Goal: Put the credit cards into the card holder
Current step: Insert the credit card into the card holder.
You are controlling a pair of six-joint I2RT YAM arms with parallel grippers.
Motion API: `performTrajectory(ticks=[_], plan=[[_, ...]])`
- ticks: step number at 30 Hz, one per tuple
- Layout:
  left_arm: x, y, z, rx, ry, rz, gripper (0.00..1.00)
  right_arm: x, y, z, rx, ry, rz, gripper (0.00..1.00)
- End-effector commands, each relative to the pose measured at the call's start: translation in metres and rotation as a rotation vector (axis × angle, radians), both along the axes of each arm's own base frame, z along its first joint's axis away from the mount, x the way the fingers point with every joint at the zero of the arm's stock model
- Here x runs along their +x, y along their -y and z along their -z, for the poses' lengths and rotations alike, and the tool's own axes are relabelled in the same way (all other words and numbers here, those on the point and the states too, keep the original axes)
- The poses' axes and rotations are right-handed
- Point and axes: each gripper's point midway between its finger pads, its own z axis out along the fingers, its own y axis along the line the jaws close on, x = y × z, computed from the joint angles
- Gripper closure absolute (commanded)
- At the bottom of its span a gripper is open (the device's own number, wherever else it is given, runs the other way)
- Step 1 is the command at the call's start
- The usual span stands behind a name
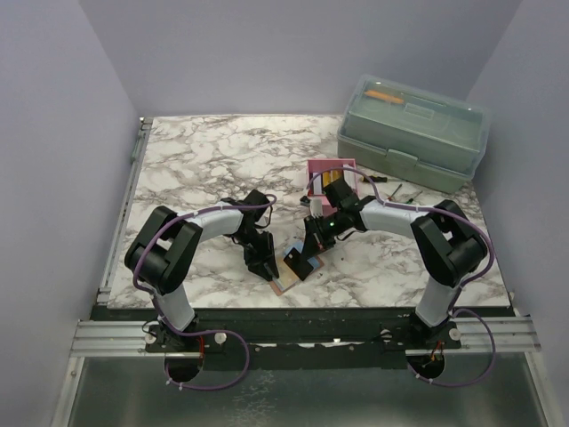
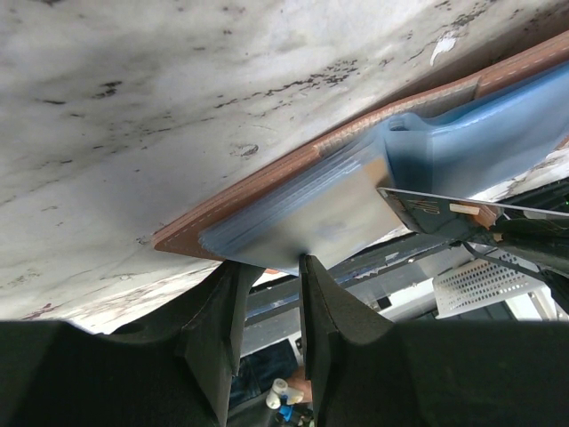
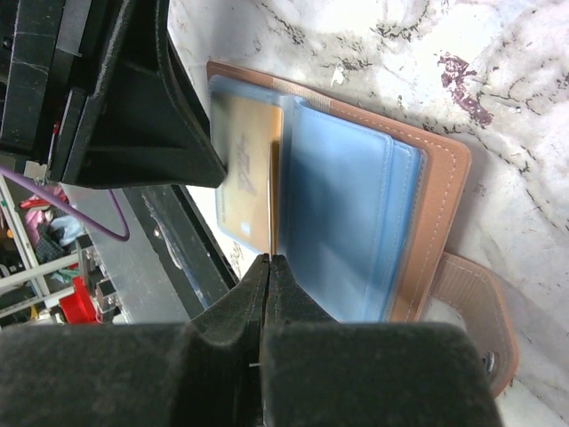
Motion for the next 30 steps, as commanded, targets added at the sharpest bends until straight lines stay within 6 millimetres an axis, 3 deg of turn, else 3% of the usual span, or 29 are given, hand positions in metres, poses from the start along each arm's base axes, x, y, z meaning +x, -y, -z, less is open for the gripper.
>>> performTrajectory(ticks=[1, 22, 30], plan=[[0.004, -0.03, 0.03, 0.17, 0.054, 0.037, 0.64, -0.002, -0.001, 0.005, -0.011, -0.017, -0.021, 1.0], [0.004, -0.029, 0.03, 0.164, 0.048, 0.041, 0.65, 0.018, -0.017, 0.02, -0.015, -0.01, -0.015, 1.0], [0.002, -0.029, 0.029, 0.161, 0.045, 0.04, 0.65, 0.017, -0.02, 0.028, -0.033, 0.028, -0.007, 1.0]])
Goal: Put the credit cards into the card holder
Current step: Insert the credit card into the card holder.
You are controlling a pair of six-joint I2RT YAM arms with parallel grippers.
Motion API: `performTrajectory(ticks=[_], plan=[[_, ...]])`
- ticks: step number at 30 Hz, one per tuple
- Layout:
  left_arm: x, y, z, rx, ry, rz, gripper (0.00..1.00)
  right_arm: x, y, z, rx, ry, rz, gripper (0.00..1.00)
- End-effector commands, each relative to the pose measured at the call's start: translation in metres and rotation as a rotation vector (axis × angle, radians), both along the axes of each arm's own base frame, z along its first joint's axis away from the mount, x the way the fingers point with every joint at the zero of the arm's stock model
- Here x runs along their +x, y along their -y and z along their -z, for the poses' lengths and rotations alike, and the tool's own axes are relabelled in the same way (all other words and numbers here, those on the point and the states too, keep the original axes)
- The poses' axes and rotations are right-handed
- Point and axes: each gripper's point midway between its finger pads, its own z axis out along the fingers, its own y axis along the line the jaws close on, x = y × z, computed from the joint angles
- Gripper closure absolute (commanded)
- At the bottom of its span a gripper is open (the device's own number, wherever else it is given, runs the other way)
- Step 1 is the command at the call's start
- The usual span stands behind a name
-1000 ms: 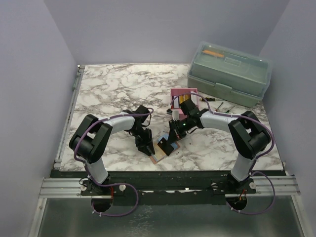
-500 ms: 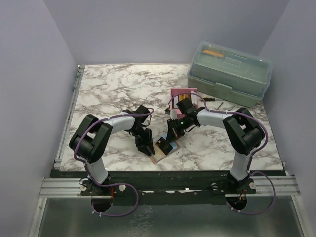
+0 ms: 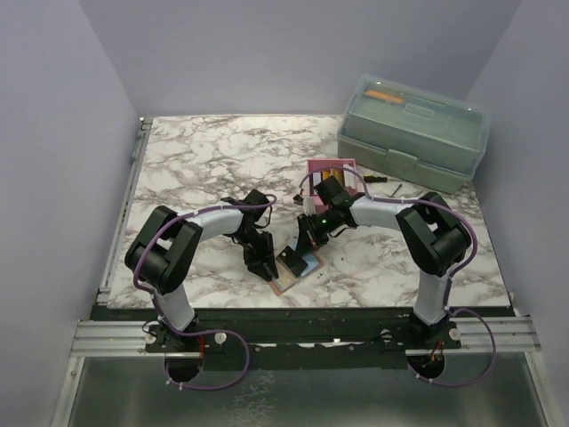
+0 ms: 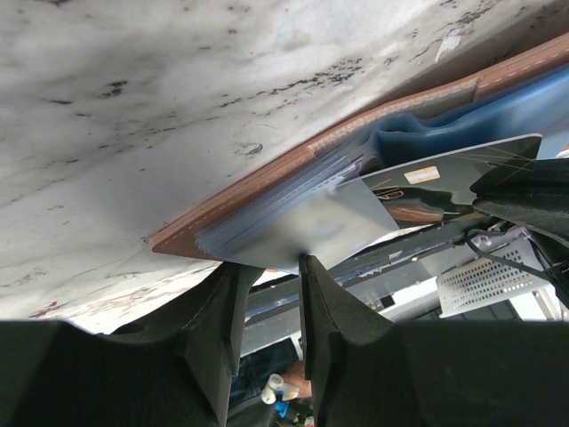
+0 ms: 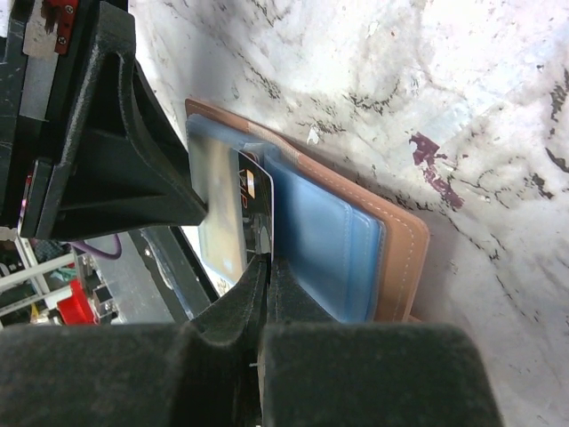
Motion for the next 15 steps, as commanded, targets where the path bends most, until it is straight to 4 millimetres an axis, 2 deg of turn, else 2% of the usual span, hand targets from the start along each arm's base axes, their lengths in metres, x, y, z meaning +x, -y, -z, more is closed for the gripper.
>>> performTrajectory(ticks=[1, 8, 12, 15], plan=[[0.002, -0.029, 0.029, 0.159, 0.046, 0.029, 0.65, 0.001, -0.004, 0.012, -0.029, 0.039, 0.01, 1.0], [0.009, -0.023, 0.019, 0.136, 0.073, 0.01, 0.65, -0.007, -0.005, 0.007, -0.049, 0.034, 0.1, 0.98], [0.015, -0.018, -0.003, 0.112, 0.117, -0.053, 0.62, -0.003, 0.0, 0.002, -0.073, 0.049, 0.148, 0.89], [0.016, -0.019, -0.021, 0.105, 0.155, -0.131, 0.57, -0.005, 0.002, 0.005, -0.089, 0.044, 0.149, 0.81]])
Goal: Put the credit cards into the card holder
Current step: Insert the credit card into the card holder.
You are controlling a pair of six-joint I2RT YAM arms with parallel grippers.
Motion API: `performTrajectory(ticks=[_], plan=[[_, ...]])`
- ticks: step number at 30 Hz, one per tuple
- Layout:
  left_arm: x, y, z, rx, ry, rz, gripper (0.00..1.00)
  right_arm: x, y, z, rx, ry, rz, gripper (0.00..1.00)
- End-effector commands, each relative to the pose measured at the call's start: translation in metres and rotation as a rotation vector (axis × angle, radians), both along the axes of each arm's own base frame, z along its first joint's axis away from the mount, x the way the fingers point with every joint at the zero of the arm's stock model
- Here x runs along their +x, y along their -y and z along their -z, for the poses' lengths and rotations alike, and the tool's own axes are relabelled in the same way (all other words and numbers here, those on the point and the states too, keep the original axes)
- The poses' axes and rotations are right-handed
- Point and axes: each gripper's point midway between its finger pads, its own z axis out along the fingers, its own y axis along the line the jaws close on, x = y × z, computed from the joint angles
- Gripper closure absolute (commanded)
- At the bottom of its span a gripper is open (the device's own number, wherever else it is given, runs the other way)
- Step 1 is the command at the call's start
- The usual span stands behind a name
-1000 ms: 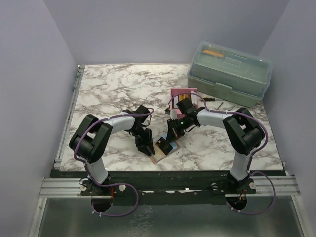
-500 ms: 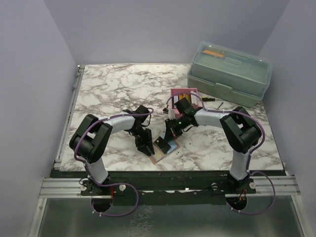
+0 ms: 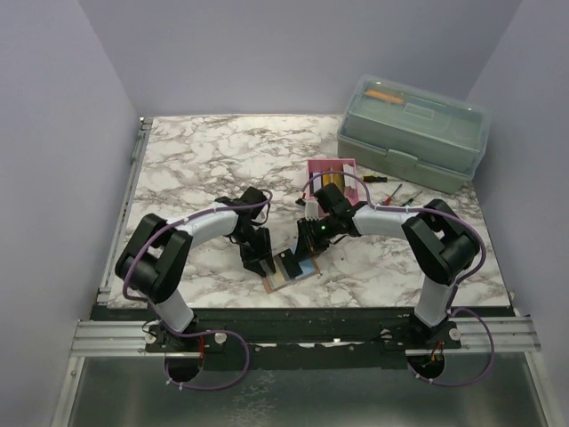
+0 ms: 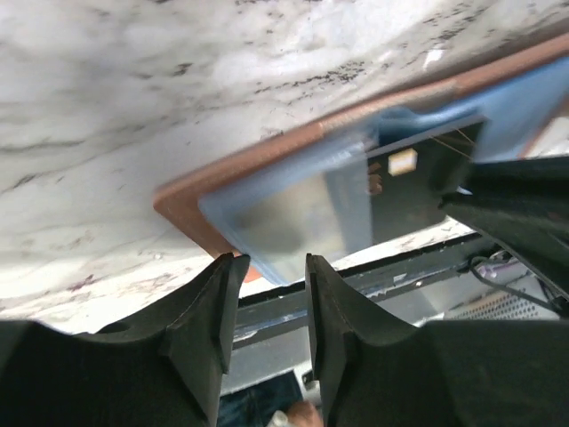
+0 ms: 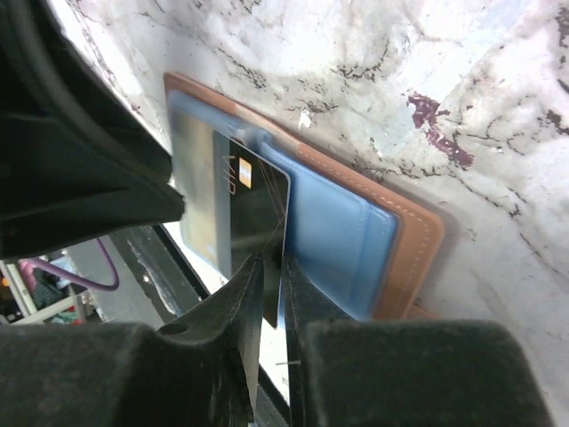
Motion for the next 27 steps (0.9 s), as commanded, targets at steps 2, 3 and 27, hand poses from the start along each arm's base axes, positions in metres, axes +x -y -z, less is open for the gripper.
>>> performTrajectory(ticks=[2, 3, 27], plan=[[0.01, -0.017, -0.023, 0.066, 0.123, -0.161, 0.54, 0.003, 0.005, 0.005, -0.046, 0.023, 0.035, 0.78], [0.009, -0.02, -0.026, 0.072, 0.132, -0.183, 0.53, 0.003, 0.005, 0.004, -0.044, 0.024, 0.031, 0.76], [-0.017, -0.035, 0.033, 0.169, -0.031, -0.23, 0.8, -0.026, -0.04, -0.004, -0.005, -0.013, -0.006, 0.62]])
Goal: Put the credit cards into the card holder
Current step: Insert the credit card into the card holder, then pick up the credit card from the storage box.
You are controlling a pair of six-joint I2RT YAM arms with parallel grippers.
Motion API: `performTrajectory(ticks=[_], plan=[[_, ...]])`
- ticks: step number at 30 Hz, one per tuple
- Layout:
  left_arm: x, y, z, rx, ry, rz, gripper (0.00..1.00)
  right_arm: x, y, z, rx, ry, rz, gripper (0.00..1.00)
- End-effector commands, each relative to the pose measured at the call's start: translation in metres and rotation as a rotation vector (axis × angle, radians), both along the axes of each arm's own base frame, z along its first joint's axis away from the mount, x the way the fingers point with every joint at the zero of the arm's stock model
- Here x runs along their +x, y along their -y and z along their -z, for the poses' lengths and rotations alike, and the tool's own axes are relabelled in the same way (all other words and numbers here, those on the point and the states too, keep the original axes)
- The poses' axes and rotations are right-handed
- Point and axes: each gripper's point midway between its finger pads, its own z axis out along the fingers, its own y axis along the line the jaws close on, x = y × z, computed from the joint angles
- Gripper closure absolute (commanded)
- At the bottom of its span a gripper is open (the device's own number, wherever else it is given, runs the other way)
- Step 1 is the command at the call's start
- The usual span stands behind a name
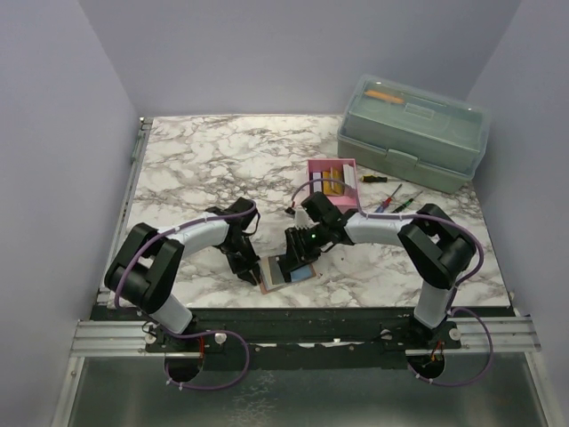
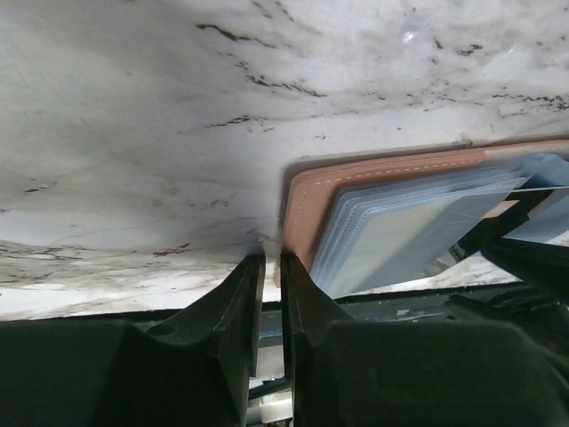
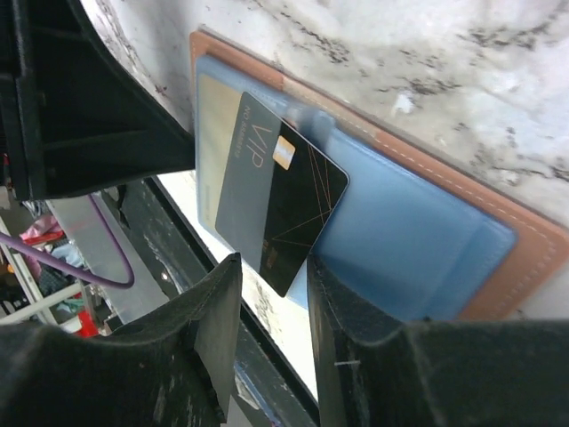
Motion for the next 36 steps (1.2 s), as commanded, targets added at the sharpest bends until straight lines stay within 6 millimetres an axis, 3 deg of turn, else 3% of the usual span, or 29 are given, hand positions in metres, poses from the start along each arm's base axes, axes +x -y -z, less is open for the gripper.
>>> performTrajectory(ticks=[1, 13, 17, 21, 25, 30, 36], plan=[[0.001, 0.002, 0.02, -0.002, -0.004, -0.012, 0.8, 0.002, -0.023, -0.005, 0.013, 0.006, 0.022, 0.62], [0.009, 0.005, 0.015, -0.013, 0.039, 0.007, 0.81, -0.004, -0.056, -0.016, 0.072, 0.02, -0.044, 0.62], [0.013, 0.003, 0.012, -0.004, 0.068, 0.006, 0.79, 0.002, -0.051, -0.026, 0.021, 0.035, -0.013, 0.56], [0.012, 0.001, 0.004, -0.012, 0.089, 0.015, 0.6, 0.029, -0.015, -0.036, -0.256, 0.13, 0.139, 0.49], [0.009, -0.004, -0.004, -0.001, 0.105, 0.036, 0.52, 0.065, 0.03, -0.072, -0.492, 0.276, 0.291, 0.37], [0.01, -0.001, -0.015, -0.035, 0.118, 0.097, 0.51, 0.135, 0.087, -0.114, -0.702, 0.455, 0.5, 0.31], [0.03, 0.02, -0.046, -0.142, 0.216, 0.198, 0.37, 0.22, 0.171, -0.124, -0.916, 0.514, 0.736, 0.31]])
